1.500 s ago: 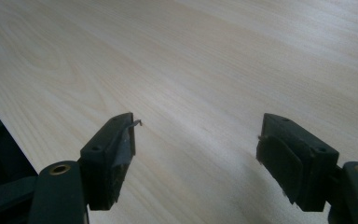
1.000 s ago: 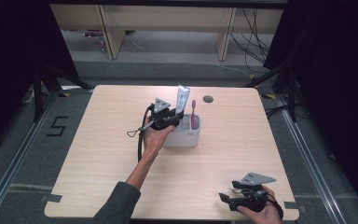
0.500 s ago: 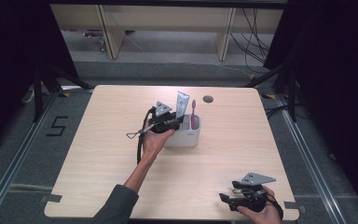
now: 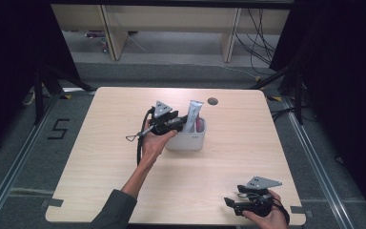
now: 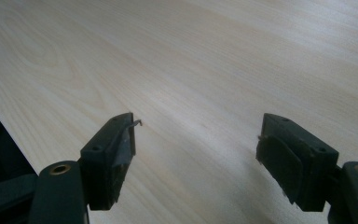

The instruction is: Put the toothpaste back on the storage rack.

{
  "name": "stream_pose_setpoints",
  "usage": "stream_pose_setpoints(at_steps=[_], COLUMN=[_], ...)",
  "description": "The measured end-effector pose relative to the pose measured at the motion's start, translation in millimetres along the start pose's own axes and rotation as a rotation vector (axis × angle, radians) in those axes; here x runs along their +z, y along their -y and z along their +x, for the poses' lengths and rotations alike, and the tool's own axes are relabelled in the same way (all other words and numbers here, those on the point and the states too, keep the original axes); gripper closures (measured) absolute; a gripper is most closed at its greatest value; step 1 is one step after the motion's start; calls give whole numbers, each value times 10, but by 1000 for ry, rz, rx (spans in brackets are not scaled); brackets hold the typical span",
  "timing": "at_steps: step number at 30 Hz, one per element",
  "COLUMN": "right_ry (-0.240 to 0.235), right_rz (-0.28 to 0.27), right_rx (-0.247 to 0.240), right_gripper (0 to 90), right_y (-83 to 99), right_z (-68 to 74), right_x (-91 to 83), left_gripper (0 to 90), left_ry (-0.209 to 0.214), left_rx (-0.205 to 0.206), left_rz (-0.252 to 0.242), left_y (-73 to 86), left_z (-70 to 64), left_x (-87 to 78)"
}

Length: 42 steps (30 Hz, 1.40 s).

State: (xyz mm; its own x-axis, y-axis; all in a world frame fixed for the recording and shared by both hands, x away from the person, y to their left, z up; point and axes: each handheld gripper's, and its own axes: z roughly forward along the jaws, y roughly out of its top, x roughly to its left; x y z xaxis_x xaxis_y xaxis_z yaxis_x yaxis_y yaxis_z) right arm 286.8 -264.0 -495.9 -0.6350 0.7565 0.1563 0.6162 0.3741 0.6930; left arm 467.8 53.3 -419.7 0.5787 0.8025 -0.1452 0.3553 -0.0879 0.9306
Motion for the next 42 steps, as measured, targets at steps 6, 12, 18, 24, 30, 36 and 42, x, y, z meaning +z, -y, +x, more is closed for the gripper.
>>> stream_pose_setpoints(at_steps=[6,12,18,24,30,36,42], right_ry=[10,15,-4,11,2,9,-6], right_rz=[1,-2,3,0,-13,-13,4], right_rx=[1,-1,20,1,-7,-6,33], right_gripper=[281,281,281,281,280,281,281], right_y=[-2,-2,0,-2,-3,-4,-1], right_z=[2,-1,18,2,1,3,19], right_x=[-9,-13,-4,-8,2,-3,-2], left_gripper=[538,500,452,391,345,328,325], left_ry=[0,-6,-16,-27,-39,-47,-55], left_rx=[-1,-11,-6,-21,-29,-40,-42], left_rz=[10,8,18,31,33,38,39], left_y=[-3,-6,-14,-22,-26,-30,-19], left_z=[19,43,54,81,102,144,200], left_x=[-14,-40,-71,-109,-156,-207,-264])
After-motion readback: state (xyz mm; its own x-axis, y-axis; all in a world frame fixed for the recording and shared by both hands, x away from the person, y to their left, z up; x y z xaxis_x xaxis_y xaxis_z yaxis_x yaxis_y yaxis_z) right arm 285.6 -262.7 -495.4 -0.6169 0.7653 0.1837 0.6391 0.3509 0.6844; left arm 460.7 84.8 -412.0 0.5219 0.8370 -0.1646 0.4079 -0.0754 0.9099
